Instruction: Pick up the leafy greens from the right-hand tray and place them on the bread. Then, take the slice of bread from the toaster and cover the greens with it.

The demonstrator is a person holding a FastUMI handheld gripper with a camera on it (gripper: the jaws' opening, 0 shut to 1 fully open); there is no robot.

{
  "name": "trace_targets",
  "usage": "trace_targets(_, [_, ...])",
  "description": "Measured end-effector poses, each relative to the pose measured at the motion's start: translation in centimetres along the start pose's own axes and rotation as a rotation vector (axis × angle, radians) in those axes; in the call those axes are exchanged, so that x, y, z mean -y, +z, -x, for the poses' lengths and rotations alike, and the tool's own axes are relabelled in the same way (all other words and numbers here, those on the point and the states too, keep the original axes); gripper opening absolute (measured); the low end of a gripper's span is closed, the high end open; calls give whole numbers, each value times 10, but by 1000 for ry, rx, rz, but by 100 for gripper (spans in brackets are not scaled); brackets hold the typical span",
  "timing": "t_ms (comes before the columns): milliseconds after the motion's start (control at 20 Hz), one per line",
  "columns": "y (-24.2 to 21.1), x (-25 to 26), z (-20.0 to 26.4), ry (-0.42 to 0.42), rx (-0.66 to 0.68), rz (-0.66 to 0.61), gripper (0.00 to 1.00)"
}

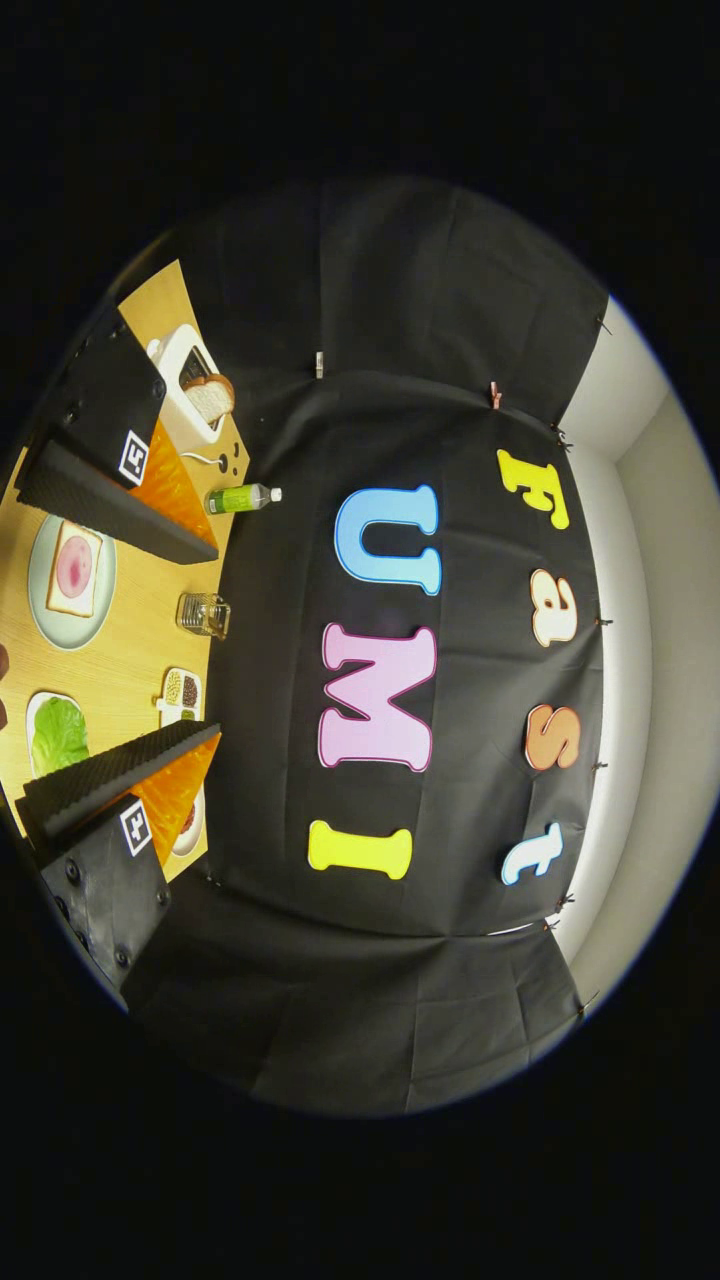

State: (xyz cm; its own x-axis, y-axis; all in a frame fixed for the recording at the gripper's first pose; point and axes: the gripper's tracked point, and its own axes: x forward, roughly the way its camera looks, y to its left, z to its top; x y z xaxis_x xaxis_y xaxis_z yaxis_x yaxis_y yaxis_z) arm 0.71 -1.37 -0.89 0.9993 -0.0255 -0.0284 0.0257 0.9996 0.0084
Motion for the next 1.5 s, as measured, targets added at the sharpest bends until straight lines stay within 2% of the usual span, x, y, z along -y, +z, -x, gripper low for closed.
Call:
trace_targets(450, [-13, 14, 1, -31, -49, -23, 97])
trace_targets(1000, [-31, 56, 5, -125, -102, -34, 97])
trace_targets(1300, [-85, 82, 2, -159, -237, -64, 98])
trace_targets(1500, [-136, 98, -6, -158, -357, -68, 98])
